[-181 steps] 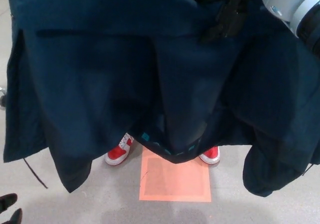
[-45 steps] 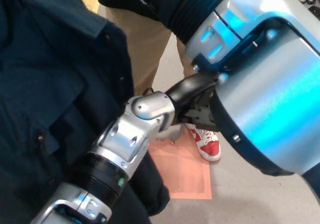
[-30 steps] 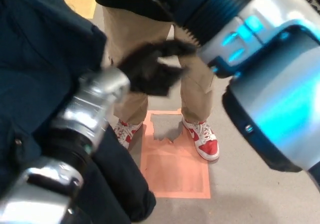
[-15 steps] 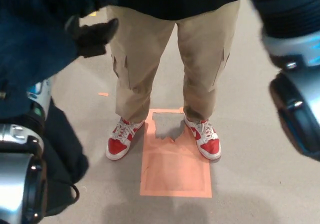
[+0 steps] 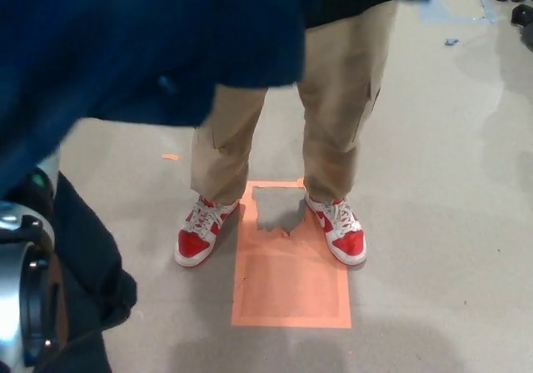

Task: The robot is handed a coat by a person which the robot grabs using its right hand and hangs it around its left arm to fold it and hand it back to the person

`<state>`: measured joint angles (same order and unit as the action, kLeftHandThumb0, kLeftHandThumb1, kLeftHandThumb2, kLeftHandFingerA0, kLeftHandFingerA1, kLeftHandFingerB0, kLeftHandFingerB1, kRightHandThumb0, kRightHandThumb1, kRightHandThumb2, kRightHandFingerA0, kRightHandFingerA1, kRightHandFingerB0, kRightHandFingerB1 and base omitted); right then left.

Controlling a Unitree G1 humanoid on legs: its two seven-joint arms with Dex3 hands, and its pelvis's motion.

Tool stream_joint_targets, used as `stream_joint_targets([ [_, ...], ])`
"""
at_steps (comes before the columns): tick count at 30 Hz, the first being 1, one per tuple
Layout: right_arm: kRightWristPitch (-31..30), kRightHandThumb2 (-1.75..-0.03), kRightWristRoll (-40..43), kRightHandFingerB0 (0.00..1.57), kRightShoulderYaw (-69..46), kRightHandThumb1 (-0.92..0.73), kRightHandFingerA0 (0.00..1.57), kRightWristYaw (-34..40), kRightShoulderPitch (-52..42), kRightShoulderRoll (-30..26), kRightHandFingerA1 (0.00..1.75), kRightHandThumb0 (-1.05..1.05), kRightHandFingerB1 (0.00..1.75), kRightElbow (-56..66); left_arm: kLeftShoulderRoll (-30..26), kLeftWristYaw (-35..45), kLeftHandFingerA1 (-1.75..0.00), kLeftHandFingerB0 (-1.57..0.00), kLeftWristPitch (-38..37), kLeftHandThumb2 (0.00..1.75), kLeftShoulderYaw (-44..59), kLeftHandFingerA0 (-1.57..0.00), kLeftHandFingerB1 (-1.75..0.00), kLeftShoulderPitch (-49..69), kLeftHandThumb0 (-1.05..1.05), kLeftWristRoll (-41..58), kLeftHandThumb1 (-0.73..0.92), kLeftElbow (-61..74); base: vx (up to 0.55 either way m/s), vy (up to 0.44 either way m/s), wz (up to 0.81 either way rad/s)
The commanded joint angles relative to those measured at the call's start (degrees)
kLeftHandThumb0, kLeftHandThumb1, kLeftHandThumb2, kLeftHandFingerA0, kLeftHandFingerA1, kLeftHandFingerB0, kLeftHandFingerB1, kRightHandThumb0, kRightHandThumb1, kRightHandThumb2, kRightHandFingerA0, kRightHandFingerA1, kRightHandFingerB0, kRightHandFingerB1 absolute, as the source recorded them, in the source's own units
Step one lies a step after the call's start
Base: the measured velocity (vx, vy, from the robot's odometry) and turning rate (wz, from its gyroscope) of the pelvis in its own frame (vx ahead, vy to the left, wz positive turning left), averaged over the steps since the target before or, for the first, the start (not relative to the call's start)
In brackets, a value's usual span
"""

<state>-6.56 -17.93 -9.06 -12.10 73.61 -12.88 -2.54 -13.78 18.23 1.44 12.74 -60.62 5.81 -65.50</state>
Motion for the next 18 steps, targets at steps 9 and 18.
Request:
stream_joint_targets([
  [9, -1.5, -0.67, 6.49, 1.13, -4.86, -0.86, 1.11, -2.26, -46.02, 0.47, 0.55, -0.33, 0.69, 4.45, -1.71, 1.02, -0.33, -0.18, -3.83, 0.62, 1.61, -0.25, -0.29, 0.09, -0.69, 1.56, 0.75, 0.13, 0.0, 0.0, 0.0],
  [18, 6.79, -0.65, -9.45, 1.02, 17.15, -0.83, 1.02, -2.53, -61.27, -7.21, 0.56, -0.28, 0.79, -20.27, -2.56, 1.61, -0.32, -0.19, -4.13, 0.63, 1.3, -0.24, -0.29, 1.71, -0.7, 1.11, 0.76, 0.7, 0.0, 0.0, 0.0],
])
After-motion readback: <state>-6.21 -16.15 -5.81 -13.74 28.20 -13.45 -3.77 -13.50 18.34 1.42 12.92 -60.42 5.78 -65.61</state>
